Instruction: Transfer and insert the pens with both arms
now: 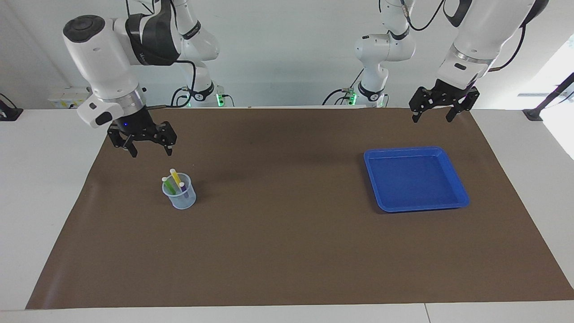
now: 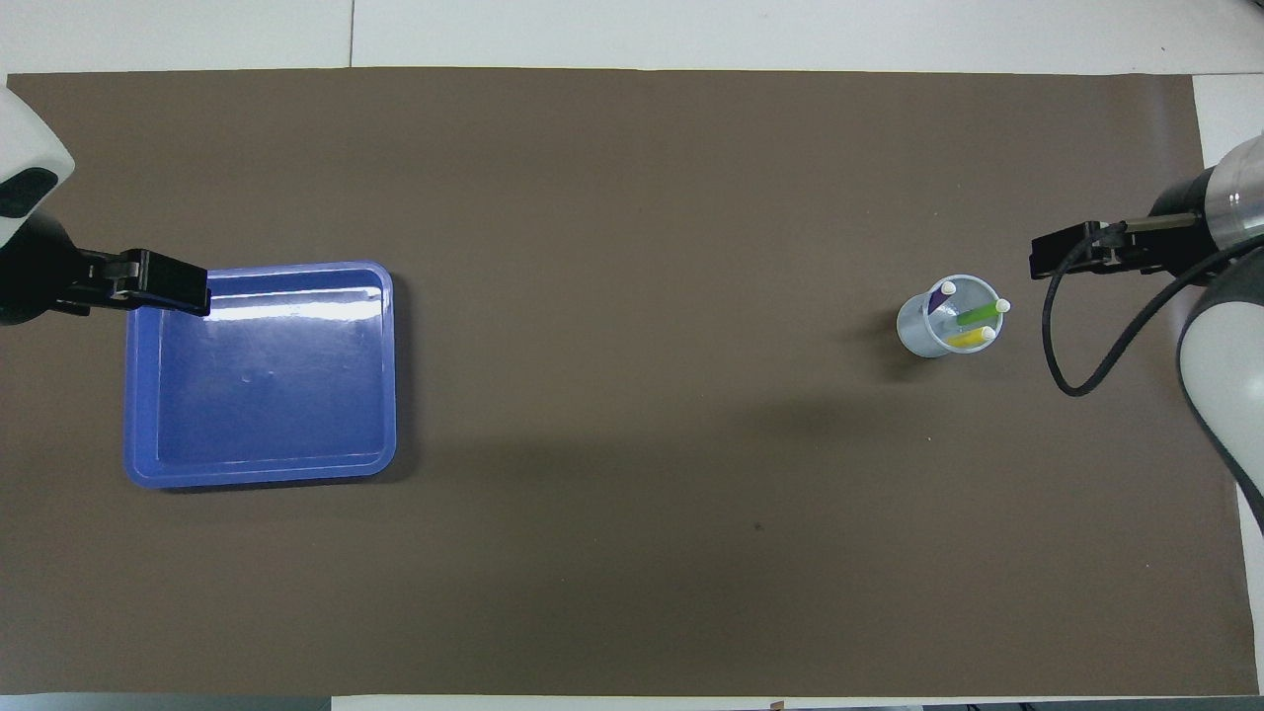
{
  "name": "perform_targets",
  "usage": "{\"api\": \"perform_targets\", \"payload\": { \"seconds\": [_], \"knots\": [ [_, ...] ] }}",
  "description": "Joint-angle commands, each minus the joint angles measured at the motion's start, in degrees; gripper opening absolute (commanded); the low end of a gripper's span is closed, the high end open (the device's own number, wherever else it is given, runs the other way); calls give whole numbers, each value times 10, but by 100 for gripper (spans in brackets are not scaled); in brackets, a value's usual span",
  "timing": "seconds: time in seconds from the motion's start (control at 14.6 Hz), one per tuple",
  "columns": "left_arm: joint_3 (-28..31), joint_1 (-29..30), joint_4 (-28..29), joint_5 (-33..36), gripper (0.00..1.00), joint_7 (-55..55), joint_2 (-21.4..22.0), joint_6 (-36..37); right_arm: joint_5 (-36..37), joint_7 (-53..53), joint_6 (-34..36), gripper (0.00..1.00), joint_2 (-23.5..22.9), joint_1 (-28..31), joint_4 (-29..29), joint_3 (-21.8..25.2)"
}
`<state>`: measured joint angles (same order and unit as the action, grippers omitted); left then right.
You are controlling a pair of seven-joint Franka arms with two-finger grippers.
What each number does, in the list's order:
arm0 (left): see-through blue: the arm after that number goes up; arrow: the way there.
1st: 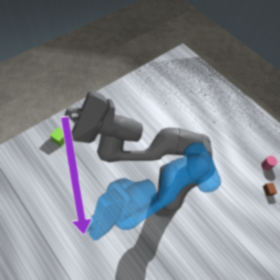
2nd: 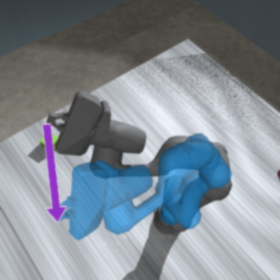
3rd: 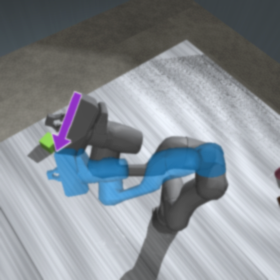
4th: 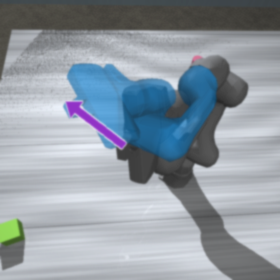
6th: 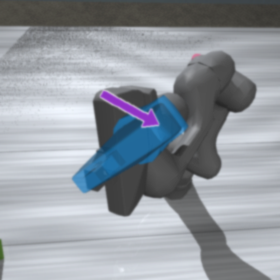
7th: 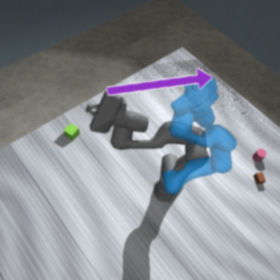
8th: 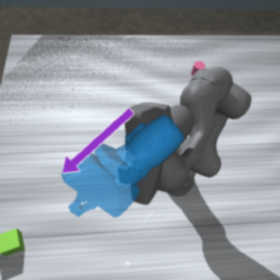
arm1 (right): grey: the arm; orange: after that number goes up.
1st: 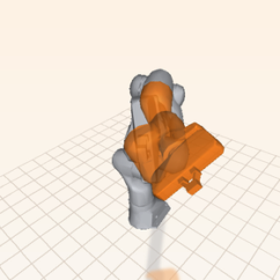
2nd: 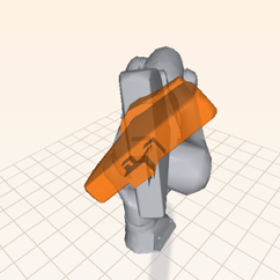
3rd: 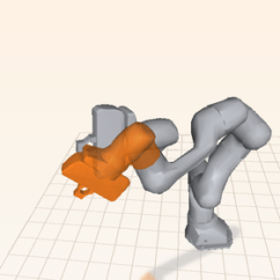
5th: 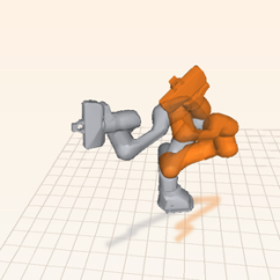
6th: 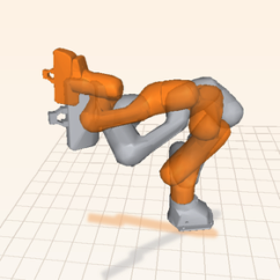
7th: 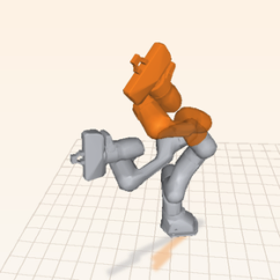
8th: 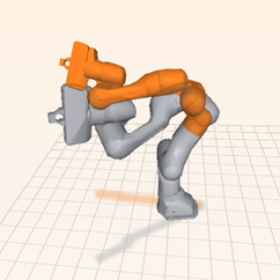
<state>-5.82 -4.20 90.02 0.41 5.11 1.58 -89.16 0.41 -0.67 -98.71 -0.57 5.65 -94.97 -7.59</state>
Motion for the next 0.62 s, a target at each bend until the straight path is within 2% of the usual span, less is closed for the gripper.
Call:
{"api": "perform_targets", "payload": {
  "seconds": [0.0, 0.55],
  "knots": [
    [5, -5, 18, -8, 100, 6, 16, -6, 13, -12, 27, 100, 16, 4, 1, -7],
    [5, -8, 17, -8, 100, 10, 18, 22, 13, -13, 36, 100, 13, -1, 16, -9]
  ]
}}
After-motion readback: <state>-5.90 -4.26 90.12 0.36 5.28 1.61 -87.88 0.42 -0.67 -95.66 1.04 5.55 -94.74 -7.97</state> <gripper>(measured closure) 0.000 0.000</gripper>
